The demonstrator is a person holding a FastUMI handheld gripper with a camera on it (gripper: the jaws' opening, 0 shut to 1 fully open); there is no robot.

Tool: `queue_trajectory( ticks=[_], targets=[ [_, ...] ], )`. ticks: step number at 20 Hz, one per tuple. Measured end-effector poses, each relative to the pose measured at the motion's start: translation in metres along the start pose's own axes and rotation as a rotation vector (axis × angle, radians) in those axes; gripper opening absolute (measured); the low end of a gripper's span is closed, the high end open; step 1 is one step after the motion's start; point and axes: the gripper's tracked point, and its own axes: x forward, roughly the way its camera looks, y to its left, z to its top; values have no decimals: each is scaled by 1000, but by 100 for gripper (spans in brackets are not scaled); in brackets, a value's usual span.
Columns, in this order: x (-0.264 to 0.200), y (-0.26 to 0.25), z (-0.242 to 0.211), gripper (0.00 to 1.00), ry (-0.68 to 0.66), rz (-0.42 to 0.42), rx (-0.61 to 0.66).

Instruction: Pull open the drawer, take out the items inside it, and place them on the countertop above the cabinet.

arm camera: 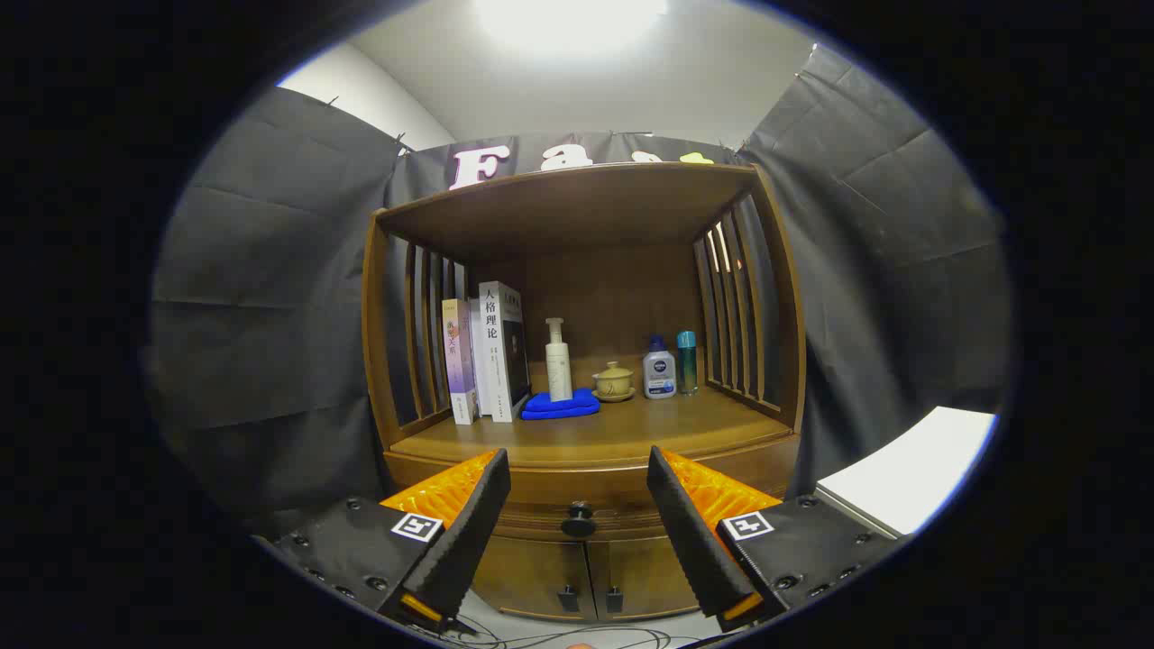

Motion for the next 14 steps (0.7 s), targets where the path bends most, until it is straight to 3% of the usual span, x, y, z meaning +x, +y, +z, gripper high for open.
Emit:
queue_trajectory(
  ticks=[14],
  targets=[
    [0, 6, -2, 97, -12, 7, -5]
  ],
)
